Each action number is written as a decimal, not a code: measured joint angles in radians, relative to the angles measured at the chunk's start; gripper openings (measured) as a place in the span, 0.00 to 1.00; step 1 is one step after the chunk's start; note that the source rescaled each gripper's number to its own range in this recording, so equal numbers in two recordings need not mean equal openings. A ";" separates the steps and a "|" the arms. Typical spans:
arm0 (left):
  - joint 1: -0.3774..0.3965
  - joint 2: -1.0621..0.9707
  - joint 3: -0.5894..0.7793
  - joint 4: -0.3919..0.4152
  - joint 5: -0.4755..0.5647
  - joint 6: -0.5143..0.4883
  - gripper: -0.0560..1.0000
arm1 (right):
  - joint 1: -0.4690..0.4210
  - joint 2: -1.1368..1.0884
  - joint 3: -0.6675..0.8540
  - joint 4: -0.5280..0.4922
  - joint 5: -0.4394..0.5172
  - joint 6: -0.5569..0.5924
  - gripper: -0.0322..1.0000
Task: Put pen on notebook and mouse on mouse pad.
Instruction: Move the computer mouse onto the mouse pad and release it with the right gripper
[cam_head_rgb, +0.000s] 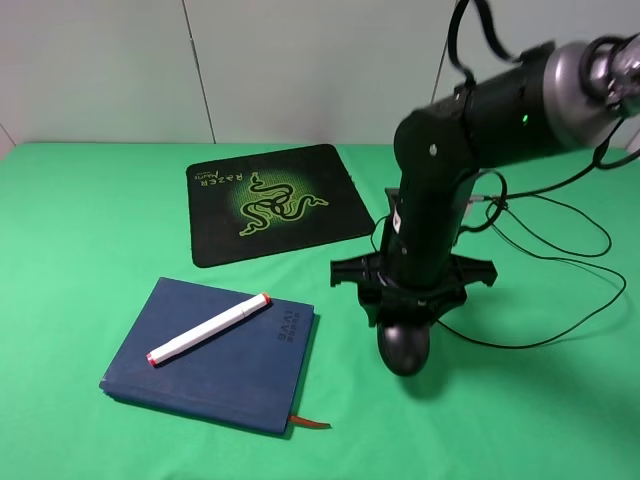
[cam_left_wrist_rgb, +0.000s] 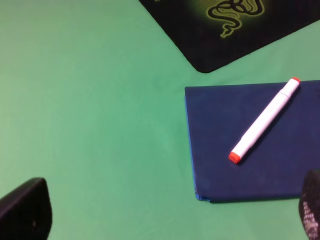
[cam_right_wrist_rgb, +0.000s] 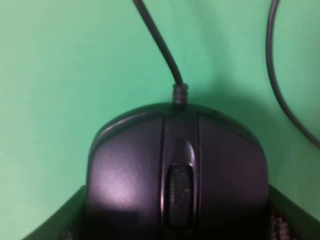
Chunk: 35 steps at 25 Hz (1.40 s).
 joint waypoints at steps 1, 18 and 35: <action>0.000 0.000 0.000 0.000 0.000 0.000 1.00 | 0.000 -0.010 -0.017 0.000 0.019 -0.005 0.03; 0.000 0.000 0.000 0.000 0.000 0.000 1.00 | 0.000 -0.032 -0.344 0.123 0.247 -0.370 0.03; 0.000 0.000 0.000 0.000 0.000 0.000 1.00 | 0.000 0.017 -0.573 0.158 0.262 -0.478 0.03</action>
